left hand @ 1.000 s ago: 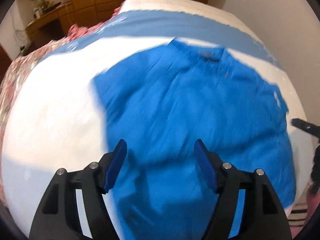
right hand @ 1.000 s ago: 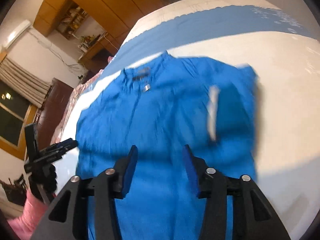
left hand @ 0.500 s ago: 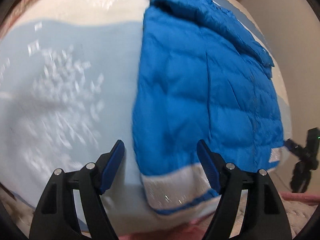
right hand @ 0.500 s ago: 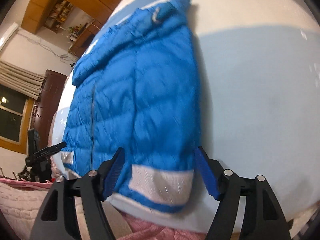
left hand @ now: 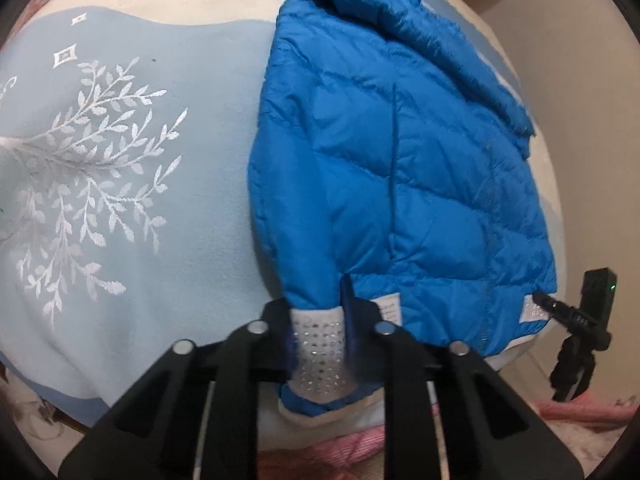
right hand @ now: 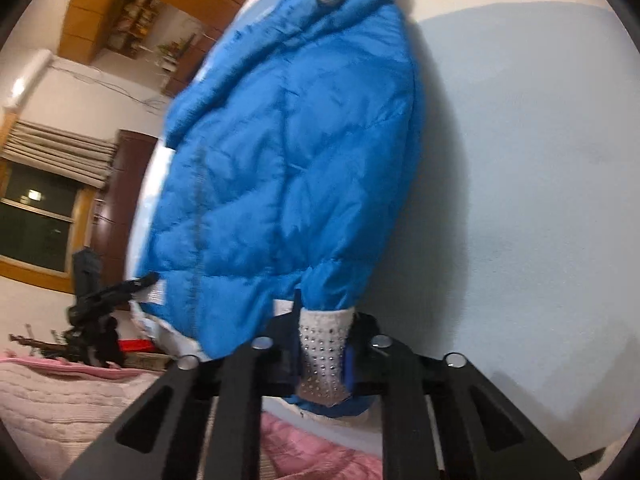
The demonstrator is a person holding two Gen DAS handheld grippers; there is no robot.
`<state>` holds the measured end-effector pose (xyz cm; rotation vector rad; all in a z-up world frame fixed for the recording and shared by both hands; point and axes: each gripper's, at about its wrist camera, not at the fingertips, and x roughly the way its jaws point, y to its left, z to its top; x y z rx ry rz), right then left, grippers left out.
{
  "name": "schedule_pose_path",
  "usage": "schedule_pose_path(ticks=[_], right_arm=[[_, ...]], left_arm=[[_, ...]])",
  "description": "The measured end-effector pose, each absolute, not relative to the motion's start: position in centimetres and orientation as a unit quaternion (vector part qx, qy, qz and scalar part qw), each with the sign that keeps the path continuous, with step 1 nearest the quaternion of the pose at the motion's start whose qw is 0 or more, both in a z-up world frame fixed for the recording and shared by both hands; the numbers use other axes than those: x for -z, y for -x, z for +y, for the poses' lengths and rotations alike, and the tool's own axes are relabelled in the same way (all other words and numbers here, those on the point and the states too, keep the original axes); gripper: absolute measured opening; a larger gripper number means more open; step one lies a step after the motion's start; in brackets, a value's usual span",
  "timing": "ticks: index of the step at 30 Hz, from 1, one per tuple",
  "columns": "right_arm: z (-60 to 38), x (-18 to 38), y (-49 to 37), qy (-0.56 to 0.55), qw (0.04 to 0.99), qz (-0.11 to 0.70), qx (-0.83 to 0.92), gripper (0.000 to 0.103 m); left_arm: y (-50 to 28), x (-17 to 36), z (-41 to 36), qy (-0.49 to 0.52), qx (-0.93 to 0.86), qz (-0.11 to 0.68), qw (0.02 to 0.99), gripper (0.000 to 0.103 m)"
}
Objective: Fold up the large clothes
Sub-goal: 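Grasp the hem at the silver patches with the left tool while the right tool grasps the other patch, then lift the hem with both tools and fold it toward the collar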
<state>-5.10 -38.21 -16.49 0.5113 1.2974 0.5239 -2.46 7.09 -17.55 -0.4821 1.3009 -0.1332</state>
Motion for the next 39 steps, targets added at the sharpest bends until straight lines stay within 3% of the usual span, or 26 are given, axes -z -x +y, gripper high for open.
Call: schedule_pose_path(ticks=[6,14,21,29,39], right_arm=[[-39.2,15.6,6.6,-0.232,0.725,0.597,-0.253,0.012],[-39.8,18.1,6.8,-0.249,0.708,0.619,-0.23,0.012],[-40.7,14.0,5.6,-0.282,0.726,0.571,-0.26,0.012],[-41.3,8.2,1.0,-0.307,0.757,0.505,-0.277,0.012],[-40.8,4.9,-7.9,-0.303,0.773,0.474,-0.293,0.012]], left_arm=[[4.1,15.3,7.1,0.209,0.078,0.59,0.776,0.012],[3.6,18.9,7.8,0.241,0.067,0.621,0.743,0.014],[3.2,14.2,9.3,0.272,0.122,0.573,0.764,0.012],[-2.1,8.3,9.8,0.296,0.168,0.5,0.796,0.012],[-12.8,6.0,10.8,0.319,0.191,0.461,0.806,0.013]])
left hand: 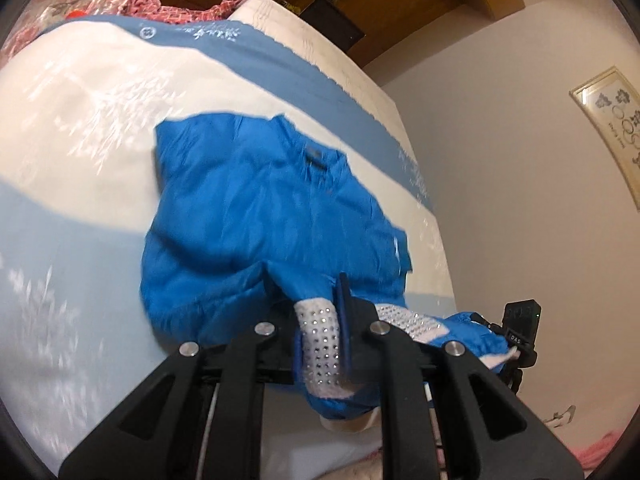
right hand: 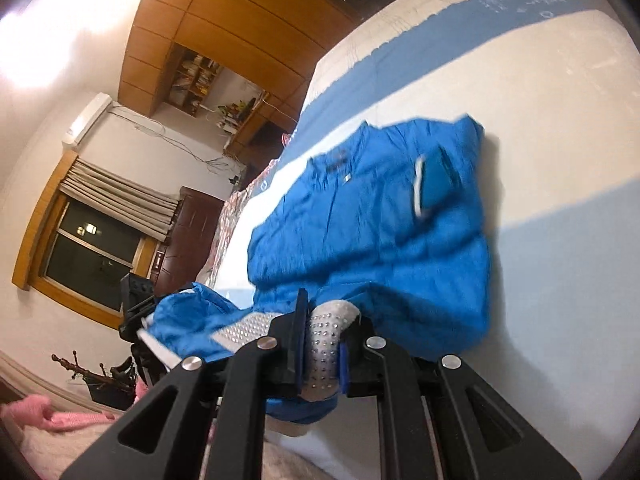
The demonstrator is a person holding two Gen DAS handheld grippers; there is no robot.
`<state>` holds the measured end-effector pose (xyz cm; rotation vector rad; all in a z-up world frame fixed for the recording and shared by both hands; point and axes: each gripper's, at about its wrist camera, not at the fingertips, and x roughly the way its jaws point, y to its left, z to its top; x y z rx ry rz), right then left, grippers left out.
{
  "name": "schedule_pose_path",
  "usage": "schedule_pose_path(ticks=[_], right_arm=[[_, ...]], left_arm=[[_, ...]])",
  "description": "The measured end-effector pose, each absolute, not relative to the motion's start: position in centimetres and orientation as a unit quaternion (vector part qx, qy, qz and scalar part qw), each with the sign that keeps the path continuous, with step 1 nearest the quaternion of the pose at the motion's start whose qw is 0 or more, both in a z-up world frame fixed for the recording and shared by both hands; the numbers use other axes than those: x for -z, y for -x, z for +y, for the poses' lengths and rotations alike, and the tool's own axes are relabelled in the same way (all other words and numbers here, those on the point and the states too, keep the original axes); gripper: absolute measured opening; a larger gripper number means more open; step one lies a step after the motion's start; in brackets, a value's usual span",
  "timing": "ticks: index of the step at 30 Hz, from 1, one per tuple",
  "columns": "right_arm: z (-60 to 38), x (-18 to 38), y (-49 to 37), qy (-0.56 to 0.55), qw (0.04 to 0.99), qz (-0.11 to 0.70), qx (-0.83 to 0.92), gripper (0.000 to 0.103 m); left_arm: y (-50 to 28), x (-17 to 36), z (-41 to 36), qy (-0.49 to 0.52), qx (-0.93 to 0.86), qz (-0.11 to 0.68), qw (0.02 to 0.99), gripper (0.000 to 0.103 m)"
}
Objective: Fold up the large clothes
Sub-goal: 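Lift the hem with both tools and fold it toward the collar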
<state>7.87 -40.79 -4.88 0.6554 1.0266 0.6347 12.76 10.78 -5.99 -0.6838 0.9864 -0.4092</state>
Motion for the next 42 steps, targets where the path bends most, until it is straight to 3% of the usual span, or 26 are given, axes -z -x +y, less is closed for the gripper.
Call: schedule_pose_path(ticks=[11,20,29,32,35,38,39,42], right_arm=[[-40.4,6.0,-20.0,-0.339,0.757,0.474,-0.295,0.012],[-40.1,10.9,-30.0,-0.359,0.735,0.516,-0.253,0.012],[-39.1,16.2,-34.1,-0.364,0.71,0.563,-0.218,0.013],[-39.1,15.9,-34.0,-0.361,0.707,0.566,-0.222,0.019],[-39.6,14.4,-33.0,-0.361,0.712,0.553,-0.238,0.031],[-40.0,13.0,-31.6,-0.346,0.726,0.543,-0.243,0.044],[-40.2,12.6,-31.2,-0.341,0.731,0.54,-0.24,0.047],[-40.8,11.6,-29.4,-0.32,0.747,0.534,-0.232,0.049]], left_arm=[[-23.8,6.4,11.5,0.333,0.186,0.458,0.803,0.013],[-32.6,12.1,13.0,0.343,0.126,0.5,0.785,0.013],[-35.8,17.2,13.6,0.359,0.108,0.535,0.757,0.015],[-35.7,17.1,13.9,0.367,0.113,0.538,0.751,0.016],[-34.7,15.7,14.0,0.366,0.132,0.532,0.752,0.023],[-33.1,14.1,14.0,0.348,0.149,0.519,0.766,0.037],[-31.9,13.3,14.2,0.332,0.147,0.513,0.778,0.053],[-29.7,12.5,14.3,0.287,0.129,0.509,0.801,0.056]])
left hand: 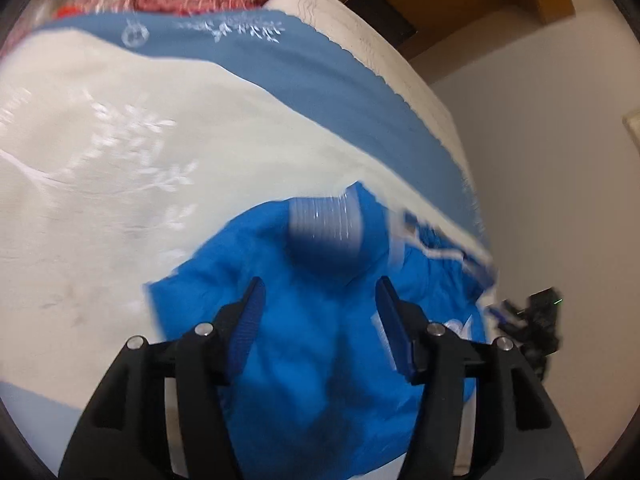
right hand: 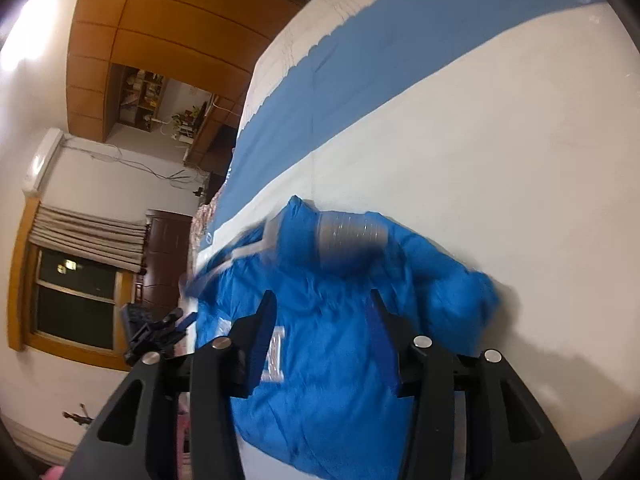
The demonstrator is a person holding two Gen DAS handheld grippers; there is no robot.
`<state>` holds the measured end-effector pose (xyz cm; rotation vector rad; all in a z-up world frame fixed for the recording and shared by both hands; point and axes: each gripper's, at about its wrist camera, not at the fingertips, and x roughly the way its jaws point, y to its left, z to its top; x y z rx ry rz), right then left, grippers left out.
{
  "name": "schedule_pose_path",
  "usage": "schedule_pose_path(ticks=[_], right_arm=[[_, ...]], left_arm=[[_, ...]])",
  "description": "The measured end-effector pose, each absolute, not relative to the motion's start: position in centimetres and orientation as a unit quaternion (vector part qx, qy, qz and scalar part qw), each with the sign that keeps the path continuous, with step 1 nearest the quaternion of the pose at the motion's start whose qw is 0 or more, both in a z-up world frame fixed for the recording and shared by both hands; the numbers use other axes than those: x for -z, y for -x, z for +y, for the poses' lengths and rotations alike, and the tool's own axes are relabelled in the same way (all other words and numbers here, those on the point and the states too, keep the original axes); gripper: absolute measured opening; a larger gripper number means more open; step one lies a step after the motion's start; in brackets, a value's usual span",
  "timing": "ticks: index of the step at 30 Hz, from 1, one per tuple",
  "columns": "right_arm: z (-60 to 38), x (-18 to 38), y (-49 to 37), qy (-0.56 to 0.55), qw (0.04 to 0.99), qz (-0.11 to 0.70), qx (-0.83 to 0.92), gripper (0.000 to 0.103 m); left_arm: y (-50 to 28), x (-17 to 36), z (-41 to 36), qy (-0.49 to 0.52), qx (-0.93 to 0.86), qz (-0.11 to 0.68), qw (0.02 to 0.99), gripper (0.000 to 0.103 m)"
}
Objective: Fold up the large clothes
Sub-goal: 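Lift the hem with both tools and fold it toward the collar, then lay the folded hem down and open both tools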
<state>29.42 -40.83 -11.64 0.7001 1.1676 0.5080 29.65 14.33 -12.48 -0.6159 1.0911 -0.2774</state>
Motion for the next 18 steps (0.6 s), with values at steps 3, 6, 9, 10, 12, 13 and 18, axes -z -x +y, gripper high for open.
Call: schedule_pose_path(ticks=[3,6,9,10,12,13,18], right_arm=[[-40.3,11.7,-28.0,-0.279,0.757,0.549,-0.219,0.052],[-38.7,12.6,-27.2,-0.226,0.76,0.574,-0.204,0.052],[-37.2,12.3,-26.9,-0.183,0.775,0.573,-0.192,0.045],[-36.7,12.0,-26.7,-0.174,0.779,0.571,-0.192,0.029],[-36.0,11.3,-26.6,-0.155,0.786,0.568,-0.19,0.013],[-35.8,10.9,-26.5,-0.154,0.788,0.564,-0.194,0.006],[-36.4,7.3,-27.1,-0.167,0.814,0.521,-0.197,0.003]], left_arm=[[-27.8,12.8,13.4,0.227,0.105,0.521,0.816,0.056],[-26.9,13.6,12.6,0.2,0.097,0.532,0.817,0.056],[-26.8,13.9,11.3,0.161,0.072,0.527,0.831,0.049],[-26.7,13.7,11.0,0.156,0.067,0.524,0.835,0.038],[-26.7,13.2,10.8,0.153,0.059,0.515,0.841,0.025],[-26.5,12.7,10.6,0.156,0.059,0.509,0.844,0.016],[-26.9,9.2,10.0,0.166,0.059,0.453,0.874,0.008]])
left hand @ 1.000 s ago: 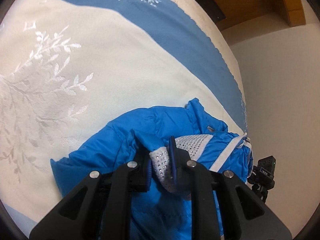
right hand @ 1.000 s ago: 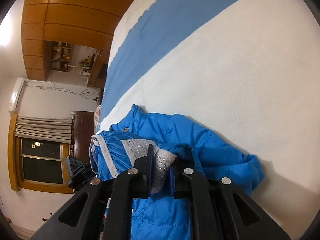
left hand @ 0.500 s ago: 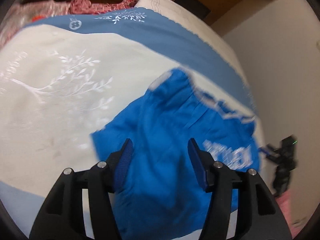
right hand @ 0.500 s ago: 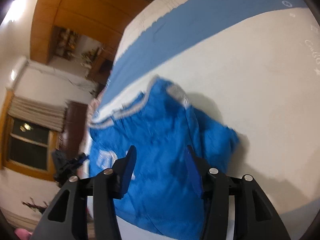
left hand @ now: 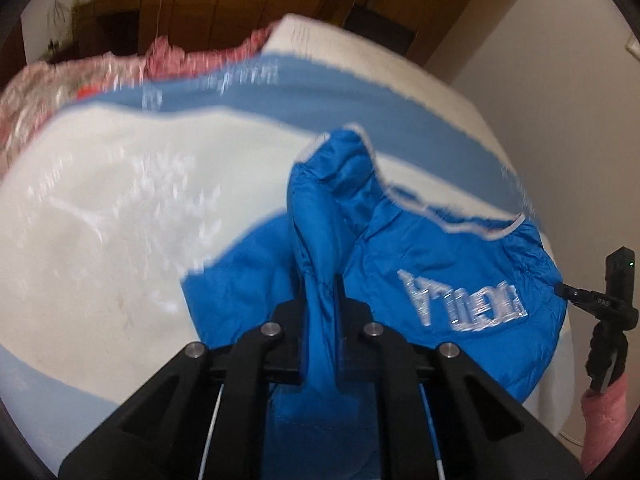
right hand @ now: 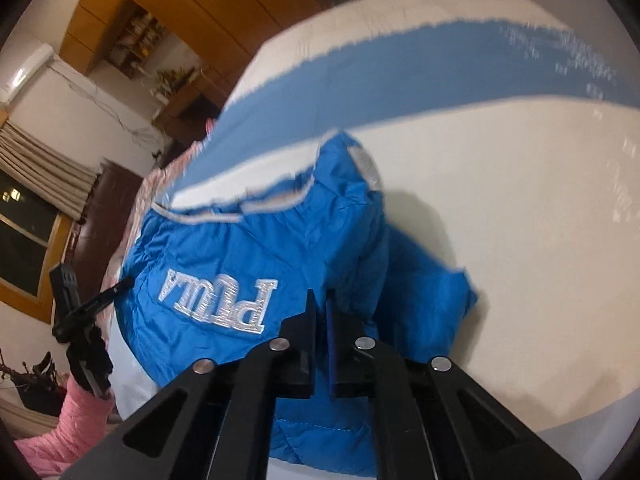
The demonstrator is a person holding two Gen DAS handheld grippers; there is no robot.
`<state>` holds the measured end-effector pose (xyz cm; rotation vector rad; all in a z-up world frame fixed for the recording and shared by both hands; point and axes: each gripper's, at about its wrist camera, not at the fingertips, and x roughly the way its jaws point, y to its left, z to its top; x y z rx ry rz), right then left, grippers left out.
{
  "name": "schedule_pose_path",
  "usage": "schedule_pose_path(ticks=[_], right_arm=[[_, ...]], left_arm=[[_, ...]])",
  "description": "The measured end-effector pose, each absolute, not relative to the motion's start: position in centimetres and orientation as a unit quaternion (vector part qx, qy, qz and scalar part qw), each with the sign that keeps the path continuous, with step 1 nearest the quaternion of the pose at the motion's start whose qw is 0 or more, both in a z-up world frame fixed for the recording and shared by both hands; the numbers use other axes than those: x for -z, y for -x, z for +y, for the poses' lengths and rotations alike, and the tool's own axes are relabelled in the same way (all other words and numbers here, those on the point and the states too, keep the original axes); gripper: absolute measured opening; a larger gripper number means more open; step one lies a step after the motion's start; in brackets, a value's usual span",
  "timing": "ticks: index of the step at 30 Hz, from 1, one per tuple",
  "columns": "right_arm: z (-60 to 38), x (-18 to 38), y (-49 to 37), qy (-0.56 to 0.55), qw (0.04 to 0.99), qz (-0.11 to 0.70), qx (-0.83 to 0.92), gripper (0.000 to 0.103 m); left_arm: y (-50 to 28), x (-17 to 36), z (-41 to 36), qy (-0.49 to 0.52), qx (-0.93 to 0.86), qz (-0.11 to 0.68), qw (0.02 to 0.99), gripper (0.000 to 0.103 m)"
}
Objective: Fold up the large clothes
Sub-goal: 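Lay the folded hem down and open both tools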
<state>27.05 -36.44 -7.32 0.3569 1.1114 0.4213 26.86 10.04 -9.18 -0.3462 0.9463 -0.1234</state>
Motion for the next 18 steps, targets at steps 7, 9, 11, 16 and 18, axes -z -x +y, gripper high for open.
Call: schedule_pose_path(ticks=[7,9,11,16,18], right_arm=[[-37.0,7.0,-31.0,-0.186,0.825,0.507,-0.165,0.002],[-37.1,8.7,-32.2,-0.191,0.819,0.521,-0.146,0.002],[-37.6,10.8,-33.0,-0.205,0.805,0.54,-0.134,0.002],[-38.1,16.3,-32.6,-0.226,0.773,0.58,-0.124,0.003],[-38.1,17.0,-32.2,-0.234,0.774,0.576,-0.121,0.003]], left_arm=[[-31.2,8.0,9.6,0.164,0.037,0.425,0.89,0.007],[-32.9,9.9,10.1,0.166,0.02,0.449,0.878,0.007],[-33.6,11.9,10.7,0.17,0.01,0.476,0.863,0.007],[-33.5,16.8,11.7,0.177,0.01,0.519,0.836,0.016],[-33.4,17.1,11.5,0.168,0.009,0.522,0.836,0.017]])
